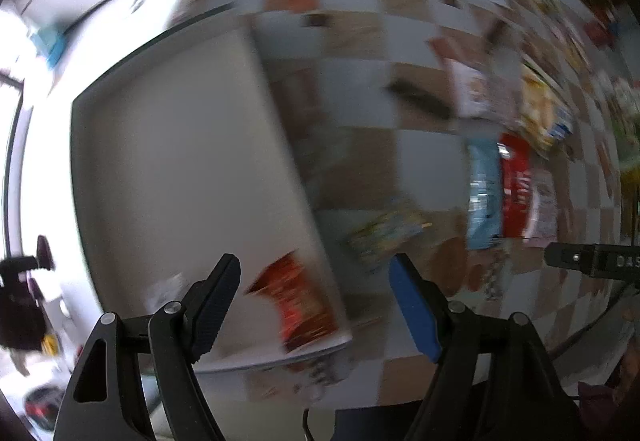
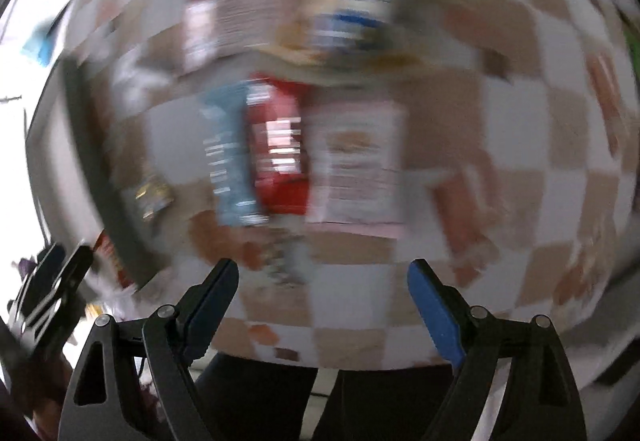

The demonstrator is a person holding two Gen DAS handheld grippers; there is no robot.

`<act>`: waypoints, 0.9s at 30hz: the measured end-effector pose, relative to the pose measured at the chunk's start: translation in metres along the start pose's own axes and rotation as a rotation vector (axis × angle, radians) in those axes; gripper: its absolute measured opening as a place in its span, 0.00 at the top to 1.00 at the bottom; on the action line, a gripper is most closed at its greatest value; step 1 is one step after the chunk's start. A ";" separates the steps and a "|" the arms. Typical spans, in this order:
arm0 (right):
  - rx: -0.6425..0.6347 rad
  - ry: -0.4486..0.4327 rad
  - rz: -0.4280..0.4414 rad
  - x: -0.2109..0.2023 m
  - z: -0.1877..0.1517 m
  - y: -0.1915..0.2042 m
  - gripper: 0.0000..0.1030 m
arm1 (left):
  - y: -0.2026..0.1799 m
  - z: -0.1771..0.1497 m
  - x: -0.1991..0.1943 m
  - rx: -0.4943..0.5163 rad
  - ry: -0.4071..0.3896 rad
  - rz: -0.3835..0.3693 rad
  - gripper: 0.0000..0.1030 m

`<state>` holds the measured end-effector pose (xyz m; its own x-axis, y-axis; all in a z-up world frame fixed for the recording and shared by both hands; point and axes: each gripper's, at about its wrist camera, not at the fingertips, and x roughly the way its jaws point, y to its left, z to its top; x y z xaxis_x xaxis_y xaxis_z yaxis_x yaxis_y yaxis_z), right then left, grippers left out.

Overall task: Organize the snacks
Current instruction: 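Return both tools to the snack pile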

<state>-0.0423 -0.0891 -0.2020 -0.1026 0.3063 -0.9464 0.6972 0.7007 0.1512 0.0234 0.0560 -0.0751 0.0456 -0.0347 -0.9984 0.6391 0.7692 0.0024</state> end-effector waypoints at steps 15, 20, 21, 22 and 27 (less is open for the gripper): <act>0.108 -0.036 -0.001 0.010 0.042 -0.030 0.15 | -0.069 0.036 0.059 0.245 0.071 0.165 0.21; 0.084 -0.022 -0.031 0.025 0.069 -0.013 0.15 | -0.060 0.044 0.070 0.159 0.081 0.127 0.16; 0.084 -0.015 -0.037 0.030 0.072 -0.012 0.10 | -0.059 0.046 0.071 0.152 0.080 0.122 0.15; 0.078 -0.015 -0.052 0.032 0.075 -0.010 0.01 | -0.058 0.046 0.072 0.141 0.075 0.107 0.15; 0.002 -0.030 -0.120 0.040 0.082 0.001 0.00 | -0.046 0.036 0.083 0.002 0.118 -0.033 0.15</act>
<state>0.0124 -0.1283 -0.2633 -0.1641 0.2011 -0.9657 0.6824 0.7301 0.0361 0.0255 -0.0054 -0.1559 -0.0658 0.0153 -0.9977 0.6402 0.7676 -0.0305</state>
